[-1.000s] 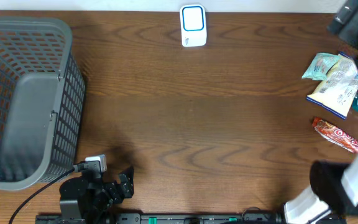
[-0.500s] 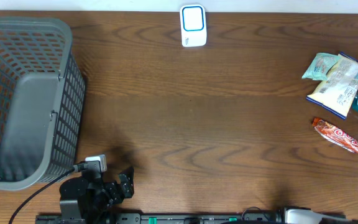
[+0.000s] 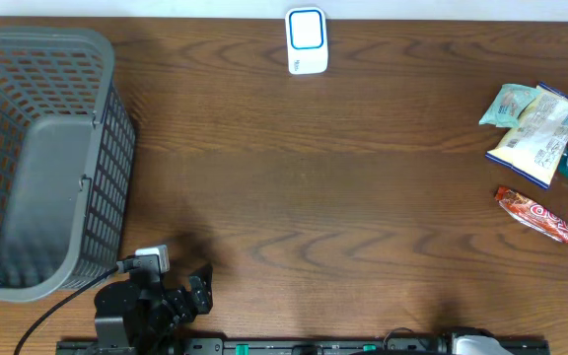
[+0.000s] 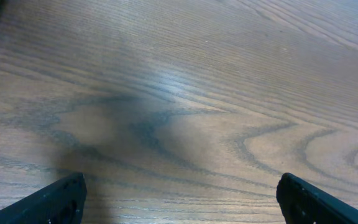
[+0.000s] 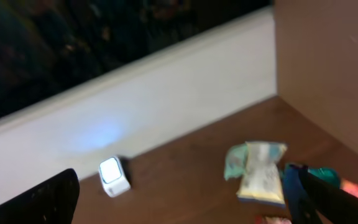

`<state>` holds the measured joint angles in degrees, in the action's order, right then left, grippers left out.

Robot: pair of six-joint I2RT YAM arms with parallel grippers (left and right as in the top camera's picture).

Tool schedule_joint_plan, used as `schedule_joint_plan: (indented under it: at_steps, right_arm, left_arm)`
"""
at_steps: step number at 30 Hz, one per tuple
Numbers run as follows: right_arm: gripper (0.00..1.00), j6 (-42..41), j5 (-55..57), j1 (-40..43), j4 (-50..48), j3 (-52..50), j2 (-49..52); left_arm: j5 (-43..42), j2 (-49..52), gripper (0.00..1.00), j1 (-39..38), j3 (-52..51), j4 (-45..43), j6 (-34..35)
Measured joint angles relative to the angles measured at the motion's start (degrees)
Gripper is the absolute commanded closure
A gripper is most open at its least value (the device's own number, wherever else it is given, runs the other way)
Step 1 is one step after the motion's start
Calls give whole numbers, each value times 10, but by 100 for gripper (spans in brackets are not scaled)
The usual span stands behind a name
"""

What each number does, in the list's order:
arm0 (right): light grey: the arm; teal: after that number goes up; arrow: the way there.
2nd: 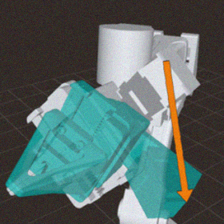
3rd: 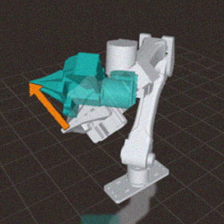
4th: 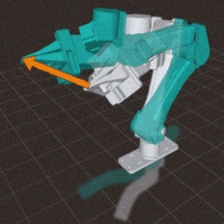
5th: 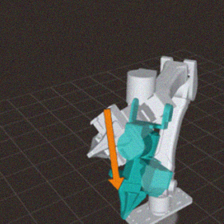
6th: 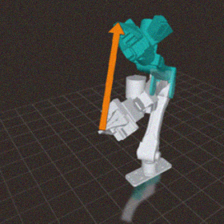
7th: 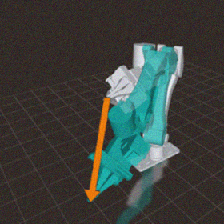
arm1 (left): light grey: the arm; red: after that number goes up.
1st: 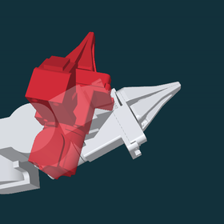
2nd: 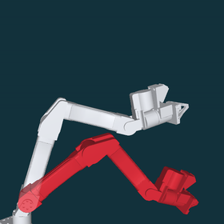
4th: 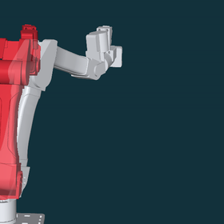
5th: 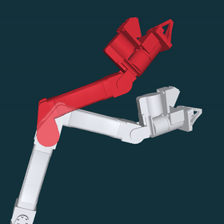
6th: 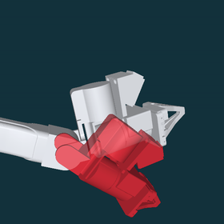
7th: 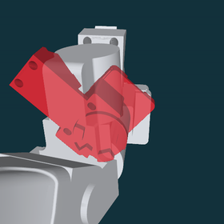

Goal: Scan the item barcode

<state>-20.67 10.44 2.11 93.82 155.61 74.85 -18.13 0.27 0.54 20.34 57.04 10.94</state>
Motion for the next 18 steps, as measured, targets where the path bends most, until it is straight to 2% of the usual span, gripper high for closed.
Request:
schedule_joint_plan:
  at_steps: [3, 9, 14, 18]
  right_arm:
    - [1, 5, -20, 0, -47, -41, -19]
    - [1, 8, -52, 0, -139, -198, -101]
    - [1, 8, -60, 0, -247, -384, -195]
    - [1, 9, -71, 0, -370, -558, -277]
  left_arm:
    - [0, 0, 2, 0, 0, 0, 0]
    - [0, 0, 2, 0, 0, 0, 0]
    - [0, 0, 2, 0, 0, 0, 0]
    - [0, 0, 2, 0, 0, 0, 0]
